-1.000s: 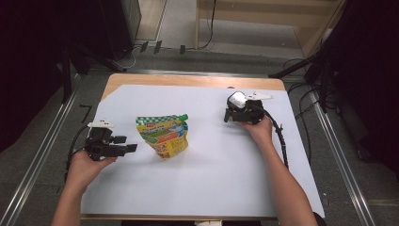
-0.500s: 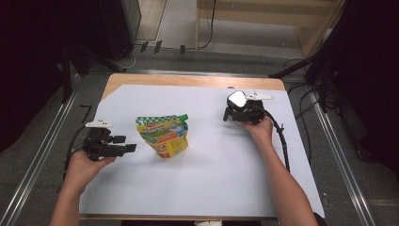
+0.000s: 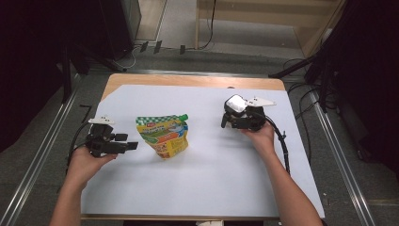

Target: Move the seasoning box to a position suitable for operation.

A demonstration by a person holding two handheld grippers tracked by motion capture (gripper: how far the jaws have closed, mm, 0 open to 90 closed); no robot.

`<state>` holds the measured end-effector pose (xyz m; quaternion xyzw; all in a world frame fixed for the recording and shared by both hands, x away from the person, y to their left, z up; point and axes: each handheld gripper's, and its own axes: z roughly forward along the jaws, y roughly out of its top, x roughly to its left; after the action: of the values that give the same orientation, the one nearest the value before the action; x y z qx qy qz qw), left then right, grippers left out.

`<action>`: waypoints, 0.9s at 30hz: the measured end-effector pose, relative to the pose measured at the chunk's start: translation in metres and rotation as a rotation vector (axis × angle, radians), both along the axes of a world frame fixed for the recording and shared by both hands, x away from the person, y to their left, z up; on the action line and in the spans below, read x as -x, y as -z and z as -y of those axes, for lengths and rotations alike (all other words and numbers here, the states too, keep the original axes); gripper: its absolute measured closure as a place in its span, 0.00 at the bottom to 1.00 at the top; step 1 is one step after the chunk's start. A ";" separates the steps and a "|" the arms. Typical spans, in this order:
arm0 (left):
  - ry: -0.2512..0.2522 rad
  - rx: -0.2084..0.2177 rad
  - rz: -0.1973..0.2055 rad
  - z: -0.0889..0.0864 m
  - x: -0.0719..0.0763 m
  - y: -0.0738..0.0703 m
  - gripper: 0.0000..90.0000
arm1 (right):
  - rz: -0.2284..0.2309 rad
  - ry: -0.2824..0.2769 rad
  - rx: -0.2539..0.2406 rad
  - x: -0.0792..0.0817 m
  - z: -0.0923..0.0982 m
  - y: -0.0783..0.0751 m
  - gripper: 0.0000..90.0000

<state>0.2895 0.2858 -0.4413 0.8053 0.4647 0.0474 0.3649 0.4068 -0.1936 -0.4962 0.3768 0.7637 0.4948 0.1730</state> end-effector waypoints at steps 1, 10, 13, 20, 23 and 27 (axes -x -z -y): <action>-0.001 0.005 0.007 0.001 -0.001 0.000 0.39 | -0.001 -0.007 0.003 0.003 -0.001 -0.001 0.16; 0.018 0.017 0.025 0.003 -0.012 -0.004 0.39 | -0.009 -0.040 0.014 0.039 -0.001 -0.004 0.16; 0.034 0.018 0.029 0.006 -0.015 -0.005 0.40 | -0.013 -0.046 0.012 0.051 -0.001 -0.003 0.17; 0.053 0.019 0.033 0.010 -0.023 -0.005 0.40 | -0.023 -0.060 0.010 0.075 -0.004 -0.003 0.17; 0.050 0.025 0.032 0.009 -0.026 -0.004 0.40 | -0.035 -0.068 0.017 0.085 -0.007 0.000 0.17; 0.035 0.042 0.042 0.007 -0.029 -0.006 0.41 | -0.039 -0.097 0.030 0.094 -0.016 0.003 0.17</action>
<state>0.3183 0.2784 -0.4355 0.8044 0.4437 0.0478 0.3922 0.3131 -0.1774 -0.4996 0.3464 0.7916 0.4837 0.1393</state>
